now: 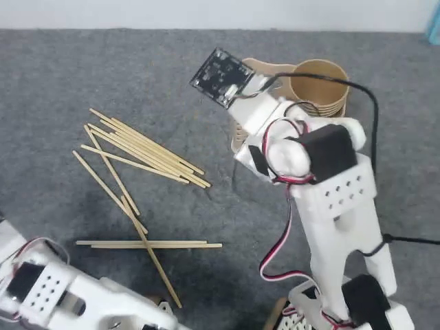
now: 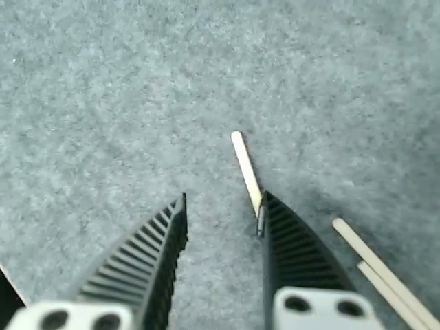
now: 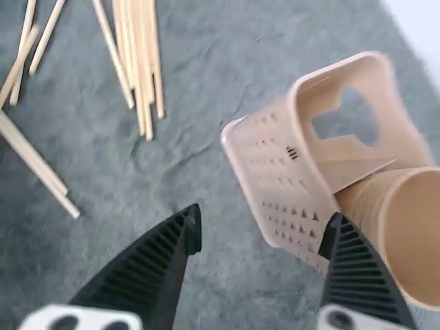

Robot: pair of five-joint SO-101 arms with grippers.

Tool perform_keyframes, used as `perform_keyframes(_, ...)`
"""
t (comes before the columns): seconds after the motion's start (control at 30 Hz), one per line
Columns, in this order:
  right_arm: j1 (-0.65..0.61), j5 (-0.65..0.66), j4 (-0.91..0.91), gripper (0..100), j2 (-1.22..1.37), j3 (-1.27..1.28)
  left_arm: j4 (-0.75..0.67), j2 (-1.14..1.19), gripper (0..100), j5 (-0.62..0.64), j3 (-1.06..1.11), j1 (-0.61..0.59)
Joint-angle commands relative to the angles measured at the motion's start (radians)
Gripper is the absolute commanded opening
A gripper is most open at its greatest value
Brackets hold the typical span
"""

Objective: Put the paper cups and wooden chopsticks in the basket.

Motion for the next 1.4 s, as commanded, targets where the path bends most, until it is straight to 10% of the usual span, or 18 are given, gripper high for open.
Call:
perform_keyframes(0.0, -0.008, 0.038, 0.038, 28.4, -0.065, 0.023, -0.006, 0.072, 16, 0.003, -0.021, 0.014)
perform_keyframes(0.77, -0.008, 0.063, 0.03, 28.4, -0.302, 0.252, 0.147, 1.402, 6, 0.04, -0.88, 0.101)
perform_keyframes(1.37, -0.007, 0.054, 0.024, 28.4, -0.306, 0.436, 0.485, 1.086, 1, -0.009, -0.998, 0.121)
